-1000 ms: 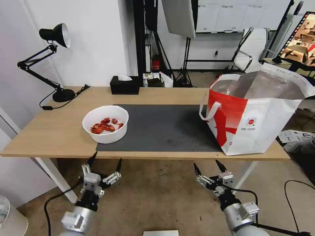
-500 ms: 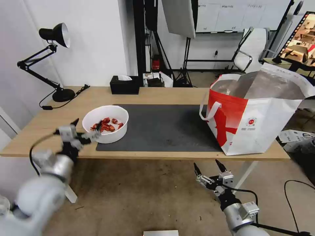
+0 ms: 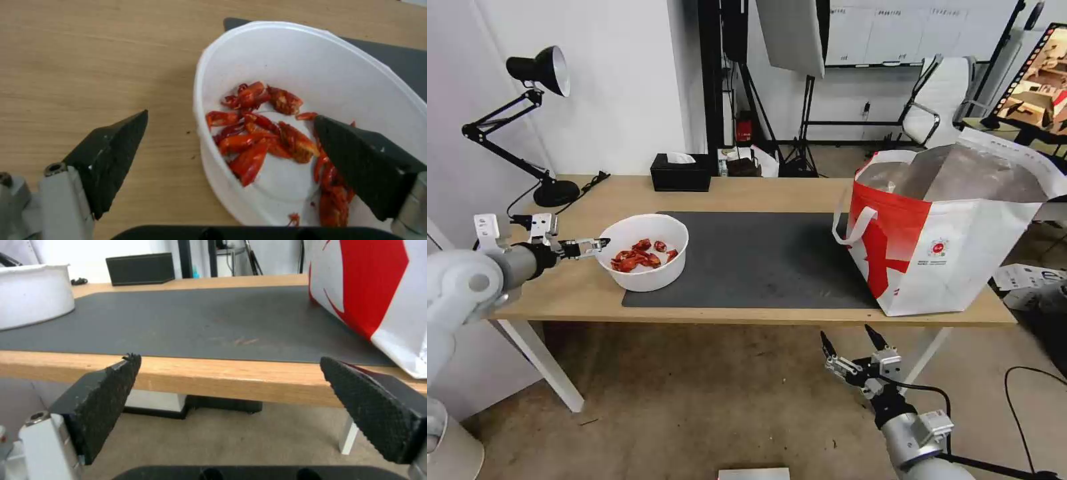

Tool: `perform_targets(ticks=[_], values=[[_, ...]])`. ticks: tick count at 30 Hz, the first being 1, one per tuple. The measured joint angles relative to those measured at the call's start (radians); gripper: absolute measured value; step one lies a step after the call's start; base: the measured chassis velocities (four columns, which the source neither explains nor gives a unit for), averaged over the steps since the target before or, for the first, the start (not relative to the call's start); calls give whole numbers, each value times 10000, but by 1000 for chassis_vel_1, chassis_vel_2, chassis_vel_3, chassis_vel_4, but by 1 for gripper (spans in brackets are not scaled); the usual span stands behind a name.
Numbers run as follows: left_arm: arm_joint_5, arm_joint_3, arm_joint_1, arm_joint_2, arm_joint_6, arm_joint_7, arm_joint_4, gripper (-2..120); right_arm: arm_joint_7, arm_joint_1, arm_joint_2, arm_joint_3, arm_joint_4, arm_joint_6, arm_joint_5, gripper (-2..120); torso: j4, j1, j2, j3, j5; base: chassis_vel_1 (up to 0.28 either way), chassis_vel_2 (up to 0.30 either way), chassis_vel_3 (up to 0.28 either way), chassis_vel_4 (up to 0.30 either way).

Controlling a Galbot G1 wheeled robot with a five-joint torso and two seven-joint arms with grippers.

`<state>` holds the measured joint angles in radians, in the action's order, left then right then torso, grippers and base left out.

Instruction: Pick up the trash from the table and place it into the takeout bag.

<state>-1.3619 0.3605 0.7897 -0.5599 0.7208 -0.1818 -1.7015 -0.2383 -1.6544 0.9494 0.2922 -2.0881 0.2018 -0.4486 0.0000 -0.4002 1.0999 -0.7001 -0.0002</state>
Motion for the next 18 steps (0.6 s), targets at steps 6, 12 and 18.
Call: perform_targets(ticks=[6,12,18], values=[[-722,-1005,-1047,-337,251,-576,749,100,0,0,0,0,0,0,-1,100,-1,1,0,1,2,0,0,0,0],[-1476,-1612,-1605,-567,238,-1412,1342,98,0,0,0,0,1,0,0,100,-1,1,0,1,2,0,0,0,0],[-1650,-1713,-1620,-695,204,-1551,1437,78,0,0,0,0,0,0,0,100,-1,1,1,1,2,0,0,0,0]])
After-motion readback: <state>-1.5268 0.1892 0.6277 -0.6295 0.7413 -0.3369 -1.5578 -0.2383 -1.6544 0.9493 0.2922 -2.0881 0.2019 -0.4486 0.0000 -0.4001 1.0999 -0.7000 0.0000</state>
